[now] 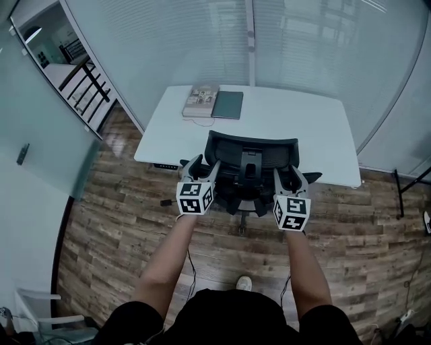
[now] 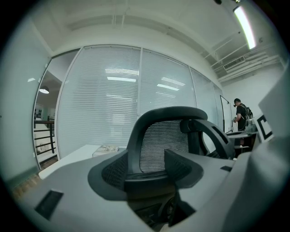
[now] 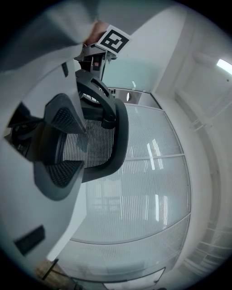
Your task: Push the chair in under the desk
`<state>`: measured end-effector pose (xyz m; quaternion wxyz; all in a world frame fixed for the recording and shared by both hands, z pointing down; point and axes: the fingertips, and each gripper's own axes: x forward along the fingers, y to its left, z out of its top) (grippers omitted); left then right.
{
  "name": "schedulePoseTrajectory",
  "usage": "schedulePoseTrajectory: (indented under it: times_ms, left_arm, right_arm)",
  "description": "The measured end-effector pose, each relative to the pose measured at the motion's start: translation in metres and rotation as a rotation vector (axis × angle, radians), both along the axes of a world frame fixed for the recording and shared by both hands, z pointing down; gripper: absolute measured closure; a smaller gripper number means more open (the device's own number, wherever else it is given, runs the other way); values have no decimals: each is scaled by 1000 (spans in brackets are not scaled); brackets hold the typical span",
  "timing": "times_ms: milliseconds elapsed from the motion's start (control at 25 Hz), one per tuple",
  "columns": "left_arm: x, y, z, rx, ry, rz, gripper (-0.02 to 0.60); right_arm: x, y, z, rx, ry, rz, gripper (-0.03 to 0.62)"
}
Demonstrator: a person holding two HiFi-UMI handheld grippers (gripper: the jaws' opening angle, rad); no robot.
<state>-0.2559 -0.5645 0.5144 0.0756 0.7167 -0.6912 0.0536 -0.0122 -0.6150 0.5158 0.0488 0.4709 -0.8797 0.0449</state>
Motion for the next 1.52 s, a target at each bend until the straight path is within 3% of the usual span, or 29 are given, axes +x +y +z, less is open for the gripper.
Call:
schedulePoseTrajectory:
  times_ms: [480,1520]
  left_arm:
    - [-1,0,-1,19,-3,-18,316]
    - [-3,-6,-3,42,-12,27,316]
  right_arm:
    - [1,2,-2,52,-14,5,407]
    - [0,2,-2,23,-14,38,408]
